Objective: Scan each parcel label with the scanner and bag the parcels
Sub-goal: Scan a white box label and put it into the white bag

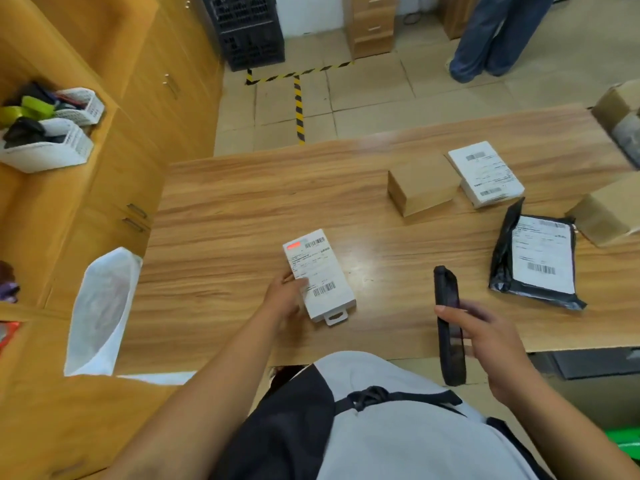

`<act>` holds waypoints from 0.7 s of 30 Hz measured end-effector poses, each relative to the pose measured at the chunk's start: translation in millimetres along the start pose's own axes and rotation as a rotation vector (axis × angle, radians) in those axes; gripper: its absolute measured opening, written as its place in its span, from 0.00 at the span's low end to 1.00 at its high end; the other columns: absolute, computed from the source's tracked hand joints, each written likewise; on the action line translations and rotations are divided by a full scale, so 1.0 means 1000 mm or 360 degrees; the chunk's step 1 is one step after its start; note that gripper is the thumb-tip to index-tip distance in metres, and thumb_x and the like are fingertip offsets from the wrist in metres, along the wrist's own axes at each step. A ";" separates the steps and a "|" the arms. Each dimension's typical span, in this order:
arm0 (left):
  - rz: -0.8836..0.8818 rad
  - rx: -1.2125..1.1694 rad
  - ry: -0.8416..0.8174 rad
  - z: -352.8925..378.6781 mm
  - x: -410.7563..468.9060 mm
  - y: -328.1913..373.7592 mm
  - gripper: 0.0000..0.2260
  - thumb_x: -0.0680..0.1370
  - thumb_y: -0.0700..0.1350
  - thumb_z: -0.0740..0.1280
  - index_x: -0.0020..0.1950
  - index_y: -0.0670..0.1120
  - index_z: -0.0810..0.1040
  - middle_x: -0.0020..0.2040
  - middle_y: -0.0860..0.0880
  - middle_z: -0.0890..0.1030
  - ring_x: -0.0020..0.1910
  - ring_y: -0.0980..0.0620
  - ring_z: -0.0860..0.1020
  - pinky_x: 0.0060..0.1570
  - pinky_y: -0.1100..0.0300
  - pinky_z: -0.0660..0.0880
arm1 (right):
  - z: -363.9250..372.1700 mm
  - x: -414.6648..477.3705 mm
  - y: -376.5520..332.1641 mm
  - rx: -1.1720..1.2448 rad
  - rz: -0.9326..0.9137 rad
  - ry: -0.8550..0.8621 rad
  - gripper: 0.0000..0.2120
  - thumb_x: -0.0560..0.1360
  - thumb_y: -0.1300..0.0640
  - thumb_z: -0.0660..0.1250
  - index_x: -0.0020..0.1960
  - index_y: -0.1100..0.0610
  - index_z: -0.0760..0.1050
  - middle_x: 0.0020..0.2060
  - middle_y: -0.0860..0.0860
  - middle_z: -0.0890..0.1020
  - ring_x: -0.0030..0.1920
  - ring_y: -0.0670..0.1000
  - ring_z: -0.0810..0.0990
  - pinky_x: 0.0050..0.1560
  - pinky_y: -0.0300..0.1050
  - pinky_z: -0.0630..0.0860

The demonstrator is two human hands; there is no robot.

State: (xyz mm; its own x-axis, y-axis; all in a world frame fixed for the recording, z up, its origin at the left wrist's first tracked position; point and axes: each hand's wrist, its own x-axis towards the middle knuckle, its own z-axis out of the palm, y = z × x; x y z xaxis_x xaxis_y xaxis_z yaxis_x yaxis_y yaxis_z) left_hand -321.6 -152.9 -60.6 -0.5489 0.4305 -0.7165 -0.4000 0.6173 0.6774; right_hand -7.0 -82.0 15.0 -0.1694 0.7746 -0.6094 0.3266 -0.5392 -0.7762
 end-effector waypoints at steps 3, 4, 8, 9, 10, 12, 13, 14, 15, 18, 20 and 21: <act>0.0203 0.0159 -0.0047 -0.001 -0.010 -0.014 0.28 0.77 0.34 0.64 0.75 0.52 0.67 0.65 0.49 0.78 0.62 0.46 0.78 0.60 0.48 0.77 | 0.006 0.005 -0.028 -0.0329 -0.0161 -0.0136 0.20 0.66 0.48 0.81 0.55 0.46 0.80 0.51 0.47 0.82 0.41 0.43 0.82 0.34 0.41 0.75; 0.0237 0.0151 -0.0036 0.000 -0.013 -0.015 0.28 0.78 0.34 0.64 0.75 0.54 0.67 0.63 0.50 0.78 0.61 0.47 0.79 0.57 0.51 0.78 | 0.008 0.008 -0.039 -0.0468 -0.0186 -0.0234 0.21 0.65 0.47 0.81 0.55 0.45 0.80 0.50 0.47 0.82 0.39 0.44 0.83 0.33 0.40 0.75; 0.0375 0.0257 0.0015 0.001 -0.022 -0.026 0.26 0.80 0.35 0.61 0.75 0.57 0.67 0.65 0.50 0.78 0.62 0.45 0.78 0.58 0.50 0.76 | 0.025 0.018 -0.078 -0.1292 -0.0192 -0.0728 0.30 0.58 0.37 0.80 0.56 0.49 0.81 0.48 0.53 0.86 0.45 0.54 0.86 0.38 0.47 0.80; 0.0389 0.0287 0.0010 0.000 -0.023 -0.027 0.26 0.81 0.36 0.60 0.76 0.57 0.66 0.65 0.50 0.78 0.62 0.47 0.78 0.57 0.52 0.76 | 0.030 0.019 -0.085 -0.1466 -0.0180 -0.0829 0.31 0.57 0.37 0.79 0.55 0.52 0.82 0.46 0.54 0.87 0.40 0.54 0.86 0.37 0.48 0.80; 0.0396 0.0317 -0.0008 0.000 -0.026 -0.027 0.26 0.81 0.36 0.60 0.76 0.58 0.65 0.65 0.51 0.78 0.61 0.49 0.77 0.55 0.56 0.76 | 0.034 0.020 -0.091 -0.1611 -0.0179 -0.0903 0.31 0.58 0.37 0.80 0.53 0.56 0.82 0.42 0.55 0.87 0.33 0.52 0.85 0.33 0.46 0.79; 0.0426 0.0371 -0.0074 -0.003 -0.028 -0.030 0.26 0.82 0.37 0.59 0.76 0.60 0.64 0.66 0.51 0.78 0.63 0.51 0.77 0.55 0.60 0.74 | 0.043 0.022 -0.098 -0.1845 -0.0214 -0.0942 0.32 0.59 0.38 0.80 0.50 0.63 0.82 0.30 0.51 0.83 0.25 0.50 0.81 0.28 0.42 0.73; 0.0443 0.0409 -0.0109 -0.004 -0.028 -0.031 0.26 0.82 0.38 0.58 0.77 0.60 0.63 0.67 0.50 0.78 0.64 0.51 0.76 0.57 0.61 0.73 | 0.046 0.023 -0.099 -0.1922 -0.0231 -0.0926 0.32 0.59 0.38 0.80 0.48 0.64 0.81 0.26 0.50 0.81 0.24 0.50 0.80 0.28 0.41 0.72; 0.0452 0.0454 -0.0134 -0.005 -0.028 -0.032 0.26 0.83 0.38 0.57 0.77 0.61 0.62 0.67 0.50 0.78 0.65 0.50 0.76 0.57 0.61 0.72 | 0.048 0.023 -0.100 -0.1961 -0.0236 -0.0905 0.31 0.58 0.38 0.80 0.46 0.64 0.81 0.24 0.50 0.80 0.24 0.52 0.80 0.29 0.41 0.72; 0.0455 0.0505 -0.0147 -0.006 -0.028 -0.033 0.26 0.83 0.39 0.57 0.77 0.62 0.61 0.67 0.49 0.78 0.64 0.50 0.76 0.55 0.63 0.72 | 0.049 0.024 -0.100 -0.1980 -0.0238 -0.0884 0.30 0.58 0.39 0.80 0.44 0.63 0.80 0.24 0.50 0.80 0.25 0.53 0.80 0.30 0.42 0.73; 0.0456 0.0610 -0.0175 -0.007 -0.028 -0.033 0.26 0.83 0.41 0.55 0.77 0.64 0.60 0.66 0.49 0.78 0.58 0.53 0.76 0.44 0.68 0.69 | 0.050 0.024 -0.099 -0.2039 -0.0257 -0.0843 0.26 0.58 0.38 0.79 0.40 0.59 0.77 0.26 0.53 0.82 0.25 0.54 0.79 0.31 0.41 0.72; 0.0458 0.0632 -0.0183 -0.006 -0.028 -0.033 0.26 0.83 0.41 0.55 0.77 0.65 0.60 0.66 0.50 0.79 0.57 0.53 0.76 0.43 0.68 0.69 | 0.049 0.021 -0.097 -0.2087 -0.0243 -0.0853 0.28 0.58 0.37 0.77 0.41 0.62 0.80 0.30 0.56 0.86 0.24 0.53 0.78 0.31 0.42 0.73; 0.0453 0.0634 -0.0186 -0.006 -0.028 -0.033 0.26 0.83 0.41 0.55 0.76 0.65 0.61 0.65 0.51 0.79 0.55 0.54 0.78 0.41 0.68 0.70 | 0.047 0.019 -0.096 -0.2100 -0.0229 -0.0869 0.30 0.58 0.36 0.76 0.43 0.63 0.82 0.32 0.57 0.87 0.24 0.52 0.79 0.32 0.43 0.74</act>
State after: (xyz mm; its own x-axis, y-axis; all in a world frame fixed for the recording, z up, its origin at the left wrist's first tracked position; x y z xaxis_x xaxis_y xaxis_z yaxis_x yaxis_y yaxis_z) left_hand -296.9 -189.2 -62.1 -0.5007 0.6752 -0.5417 0.0775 0.6582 0.7488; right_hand -85.4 -31.2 69.8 -0.5051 0.4106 -0.7591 0.8332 0.4614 -0.3049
